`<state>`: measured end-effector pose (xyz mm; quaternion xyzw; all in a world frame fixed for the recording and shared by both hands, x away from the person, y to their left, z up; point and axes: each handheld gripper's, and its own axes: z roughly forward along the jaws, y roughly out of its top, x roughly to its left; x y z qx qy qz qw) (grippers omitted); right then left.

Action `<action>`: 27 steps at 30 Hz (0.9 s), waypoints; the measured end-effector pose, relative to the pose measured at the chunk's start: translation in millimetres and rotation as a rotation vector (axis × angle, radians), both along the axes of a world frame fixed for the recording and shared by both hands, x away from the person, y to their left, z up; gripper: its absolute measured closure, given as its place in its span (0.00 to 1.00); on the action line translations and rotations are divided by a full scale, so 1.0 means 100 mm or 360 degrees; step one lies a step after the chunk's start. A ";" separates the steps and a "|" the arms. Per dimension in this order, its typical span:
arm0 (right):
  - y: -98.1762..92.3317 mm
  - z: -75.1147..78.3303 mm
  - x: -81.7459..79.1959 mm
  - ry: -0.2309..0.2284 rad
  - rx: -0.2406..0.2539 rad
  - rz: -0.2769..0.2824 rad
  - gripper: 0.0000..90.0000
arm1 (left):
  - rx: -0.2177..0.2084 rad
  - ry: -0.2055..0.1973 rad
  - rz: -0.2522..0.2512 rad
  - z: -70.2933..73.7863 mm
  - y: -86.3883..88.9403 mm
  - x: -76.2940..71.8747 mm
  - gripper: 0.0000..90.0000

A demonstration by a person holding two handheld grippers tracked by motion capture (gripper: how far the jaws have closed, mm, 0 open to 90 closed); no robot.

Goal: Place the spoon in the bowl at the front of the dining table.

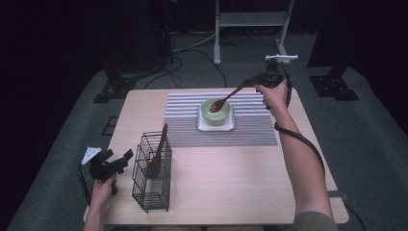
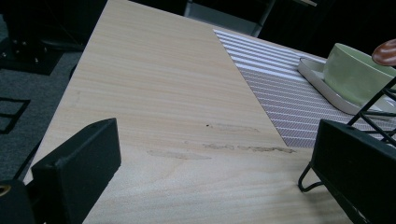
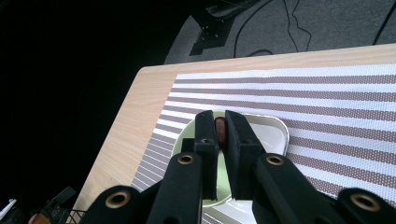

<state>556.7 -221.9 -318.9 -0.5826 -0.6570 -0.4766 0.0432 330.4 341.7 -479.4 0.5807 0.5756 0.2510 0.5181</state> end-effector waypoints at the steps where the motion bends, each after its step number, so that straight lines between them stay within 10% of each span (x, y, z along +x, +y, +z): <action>1: 0.00 -0.01 0.00 -0.0001 -0.0001 -0.0006 0.93 | -0.0001 -0.0001 0.0000 0.00 0.00 0.00 0.01; 27: 0.07 -0.29 0.14 0.0058 -0.0051 -0.0051 0.93 | 0.0001 0.0002 -0.0002 0.00 0.00 0.00 0.01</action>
